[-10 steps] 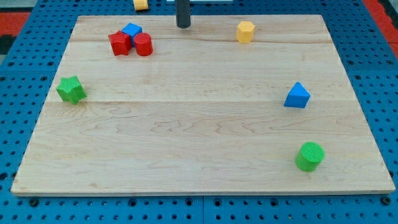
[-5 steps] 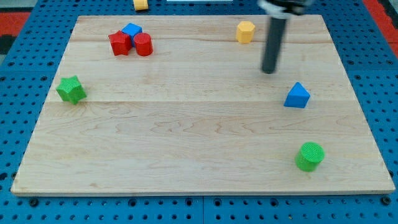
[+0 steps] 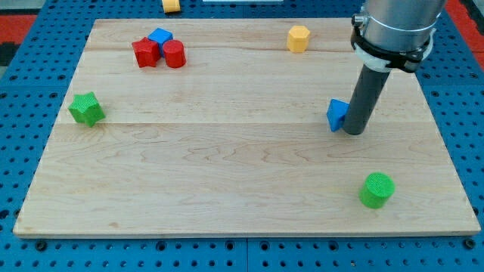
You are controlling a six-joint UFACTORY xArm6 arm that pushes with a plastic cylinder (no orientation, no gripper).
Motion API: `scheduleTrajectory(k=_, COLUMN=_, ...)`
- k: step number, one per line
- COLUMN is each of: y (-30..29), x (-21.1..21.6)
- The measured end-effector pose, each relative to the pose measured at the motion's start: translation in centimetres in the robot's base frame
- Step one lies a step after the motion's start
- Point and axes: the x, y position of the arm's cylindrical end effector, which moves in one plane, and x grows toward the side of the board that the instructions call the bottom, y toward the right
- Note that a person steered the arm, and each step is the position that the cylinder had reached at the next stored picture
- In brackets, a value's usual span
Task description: Move blue triangle to the left of the red star
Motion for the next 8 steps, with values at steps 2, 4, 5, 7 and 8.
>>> scheduleTrajectory(k=2, y=-0.1, x=-2.0)
scheduleTrajectory(k=4, y=-2.7, x=-2.2)
scheduleTrajectory(k=5, y=-4.1, x=-5.2)
scheduleTrajectory(k=7, y=-12.5, x=-11.4)
scheduleTrajectory(k=8, y=-4.9, x=-12.2)
